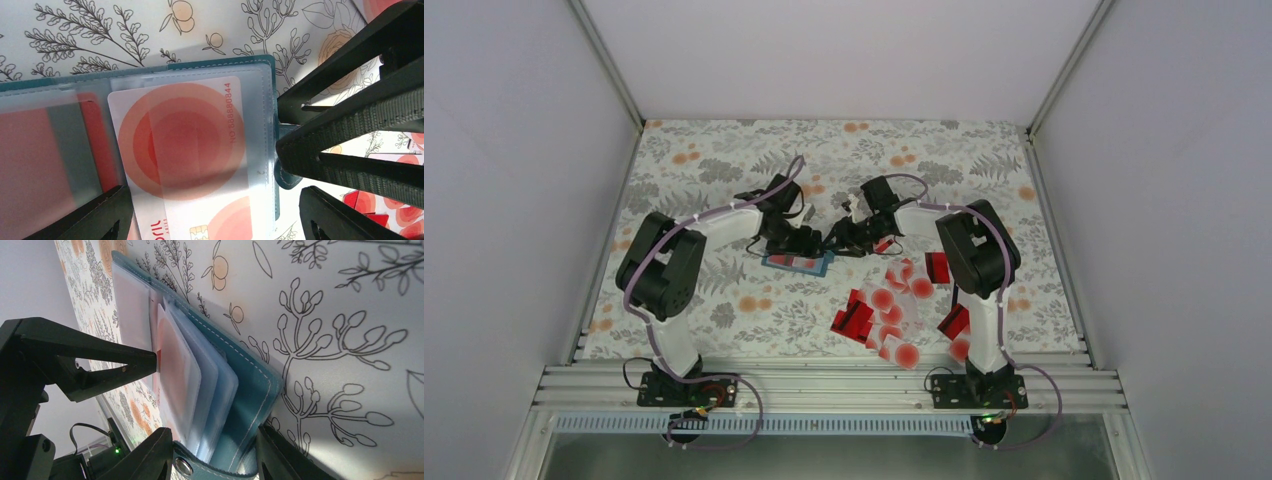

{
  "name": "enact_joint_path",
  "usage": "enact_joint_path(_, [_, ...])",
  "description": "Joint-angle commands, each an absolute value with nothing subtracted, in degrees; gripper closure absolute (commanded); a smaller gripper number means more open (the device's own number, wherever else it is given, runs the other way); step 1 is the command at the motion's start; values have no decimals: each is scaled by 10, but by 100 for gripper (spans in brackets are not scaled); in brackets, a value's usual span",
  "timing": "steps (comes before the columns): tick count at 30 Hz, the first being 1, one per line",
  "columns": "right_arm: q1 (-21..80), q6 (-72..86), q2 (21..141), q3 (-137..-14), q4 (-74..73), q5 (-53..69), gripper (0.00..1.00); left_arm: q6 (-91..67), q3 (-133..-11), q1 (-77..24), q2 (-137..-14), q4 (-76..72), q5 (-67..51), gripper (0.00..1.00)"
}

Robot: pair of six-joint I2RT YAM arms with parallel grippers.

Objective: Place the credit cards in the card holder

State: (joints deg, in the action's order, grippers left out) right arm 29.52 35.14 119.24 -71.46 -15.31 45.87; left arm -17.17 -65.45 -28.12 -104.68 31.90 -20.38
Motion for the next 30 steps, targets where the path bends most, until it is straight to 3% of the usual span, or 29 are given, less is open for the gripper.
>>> enact_joint_path(1, [307, 347, 1199, -701, -161, 440, 57, -179, -669, -288, -1057, 311, -221, 17])
enact_joint_path(20, [307, 337, 1201, -715, -170, 438, 57, -208, -681, -304, -1048, 299, -264, 17])
enact_joint_path(30, [300, 284, 1174, -765, -247, 396, 51, -208, -710, -302, -979, 367, -194, 13])
